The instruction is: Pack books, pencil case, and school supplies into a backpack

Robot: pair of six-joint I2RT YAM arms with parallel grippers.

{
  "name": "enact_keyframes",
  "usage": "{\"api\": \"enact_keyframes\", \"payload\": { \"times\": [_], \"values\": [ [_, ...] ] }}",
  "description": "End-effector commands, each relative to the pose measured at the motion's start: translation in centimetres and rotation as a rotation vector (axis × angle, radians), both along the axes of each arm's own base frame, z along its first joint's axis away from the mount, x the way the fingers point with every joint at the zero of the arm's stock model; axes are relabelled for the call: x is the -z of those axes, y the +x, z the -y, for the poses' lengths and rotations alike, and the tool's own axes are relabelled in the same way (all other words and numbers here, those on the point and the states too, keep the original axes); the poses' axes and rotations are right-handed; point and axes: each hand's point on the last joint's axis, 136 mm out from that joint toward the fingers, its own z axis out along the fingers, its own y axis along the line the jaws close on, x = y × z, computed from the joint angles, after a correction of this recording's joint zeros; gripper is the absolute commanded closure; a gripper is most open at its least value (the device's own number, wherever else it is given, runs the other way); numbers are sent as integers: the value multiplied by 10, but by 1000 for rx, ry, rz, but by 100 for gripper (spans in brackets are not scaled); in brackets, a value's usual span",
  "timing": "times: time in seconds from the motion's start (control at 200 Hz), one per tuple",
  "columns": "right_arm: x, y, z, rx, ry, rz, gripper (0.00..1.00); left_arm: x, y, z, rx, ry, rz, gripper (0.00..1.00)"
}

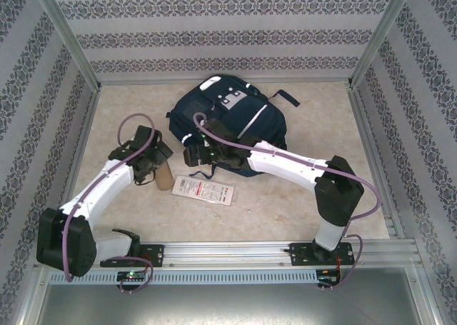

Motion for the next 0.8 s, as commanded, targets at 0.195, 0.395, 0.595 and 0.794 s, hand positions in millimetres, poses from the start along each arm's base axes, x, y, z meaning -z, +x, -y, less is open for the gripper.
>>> {"api": "enact_keyframes", "payload": {
  "times": [0.195, 0.395, 0.595, 0.794],
  "values": [
    [23, -9, -64, -72, -59, 11, 18, -49, -19, -61, -43, 88, -8, 0],
    [53, -7, -96, -84, -147, 31, 20, -71, -26, -72, -51, 82, 11, 0],
    [72, -3, -114, -76, -212, 58, 23, -73, -39, -71, -54, 57, 24, 0],
    [103, -3, -127, -92, -254, 19, 20, -71, -49, -72, -58, 55, 27, 0]
  ]
}}
